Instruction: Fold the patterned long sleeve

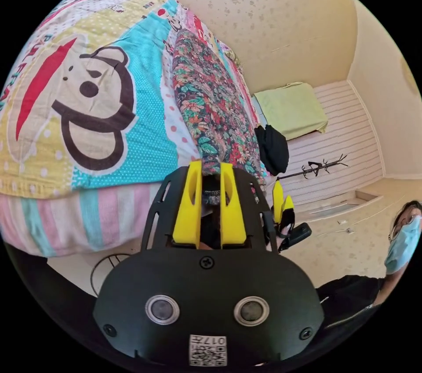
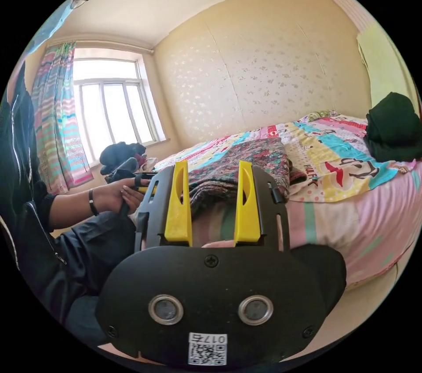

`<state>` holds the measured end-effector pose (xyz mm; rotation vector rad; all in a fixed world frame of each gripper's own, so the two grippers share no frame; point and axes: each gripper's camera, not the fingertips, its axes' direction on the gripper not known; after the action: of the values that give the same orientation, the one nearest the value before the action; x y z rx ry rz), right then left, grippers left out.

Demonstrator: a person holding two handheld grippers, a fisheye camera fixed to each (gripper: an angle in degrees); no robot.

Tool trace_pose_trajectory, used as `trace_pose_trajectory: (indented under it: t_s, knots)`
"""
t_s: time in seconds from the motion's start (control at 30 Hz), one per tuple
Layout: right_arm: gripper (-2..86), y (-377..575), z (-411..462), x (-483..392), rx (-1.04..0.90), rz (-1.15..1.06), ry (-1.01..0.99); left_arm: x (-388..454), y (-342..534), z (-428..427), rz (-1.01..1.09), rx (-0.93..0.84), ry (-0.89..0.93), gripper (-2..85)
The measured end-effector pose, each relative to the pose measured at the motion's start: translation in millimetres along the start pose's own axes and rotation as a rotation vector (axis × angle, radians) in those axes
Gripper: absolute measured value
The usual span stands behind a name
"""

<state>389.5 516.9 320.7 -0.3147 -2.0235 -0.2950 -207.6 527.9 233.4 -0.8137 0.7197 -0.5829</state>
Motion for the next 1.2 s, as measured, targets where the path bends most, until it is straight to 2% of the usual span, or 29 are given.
trace_pose_trajectory:
  t_s: [0.1, 0.23, 0.37, 0.5, 0.6, 0.7, 0.8, 0.97, 1.2]
  knots:
    - [15.3, 1, -6, -2, 0.016, -0.022, 0.008, 12, -12, -15, -0.011, 0.033, 0.056, 4.8]
    - [15.6, 0, -1, -14, -0.021, -0.093, -0.012, 35, -33, -19, -0.023, -0.012, 0.073, 4.2]
    - [16.9, 2, 12, -36, -0.079, -0.183, 0.000, 59, -50, -17, 0.034, -0.055, -0.020, 4.1]
    - [18.3, 3, 21, -59, -0.112, -0.264, 0.038, 62, -62, -13, -0.011, -0.030, 0.087, 4.0]
    - [20.7, -4, 41, -78, -0.213, -0.302, 0.089, 68, -74, -13, -0.031, -0.017, 0.123, 4.0]
    - [22.6, -16, 55, -103, -0.204, -0.361, 0.131, 81, -87, -12, -0.017, -0.023, 0.120, 4.0]
    - [23.0, -19, 79, -131, -0.224, -0.538, 0.283, 91, -100, -11, -0.019, -0.019, 0.144, 4.0]
    - [23.6, -11, 128, -141, -0.430, -0.690, 0.379, 97, -127, -8, -0.022, -0.037, 0.195, 4.0]
    - [19.4, -14, 168, -131, -0.514, -0.686, 0.466, 103, -145, -1, -0.024, -0.053, 0.213, 4.0]
